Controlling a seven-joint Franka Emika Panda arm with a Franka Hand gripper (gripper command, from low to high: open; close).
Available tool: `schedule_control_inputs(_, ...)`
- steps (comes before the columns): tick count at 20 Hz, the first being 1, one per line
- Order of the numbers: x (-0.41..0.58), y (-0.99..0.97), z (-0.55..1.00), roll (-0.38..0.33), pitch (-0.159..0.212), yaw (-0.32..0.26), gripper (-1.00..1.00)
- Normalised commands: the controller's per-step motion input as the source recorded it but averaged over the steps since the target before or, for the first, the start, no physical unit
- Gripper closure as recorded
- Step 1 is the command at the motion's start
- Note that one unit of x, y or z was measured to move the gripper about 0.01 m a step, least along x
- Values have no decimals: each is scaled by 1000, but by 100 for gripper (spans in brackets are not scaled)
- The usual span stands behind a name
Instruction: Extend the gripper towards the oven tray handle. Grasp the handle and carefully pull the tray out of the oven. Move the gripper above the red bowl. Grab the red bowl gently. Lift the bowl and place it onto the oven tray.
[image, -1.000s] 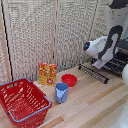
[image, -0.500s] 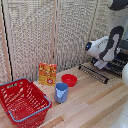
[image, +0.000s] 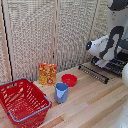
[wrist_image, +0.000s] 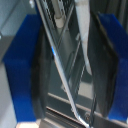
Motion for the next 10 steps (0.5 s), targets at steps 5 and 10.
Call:
schedule_control_inputs(5, -55, 102, -5, 0, -1, -75, 100)
schedule_control_inputs(10, -38, 478, -64, -39, 0, -77, 100)
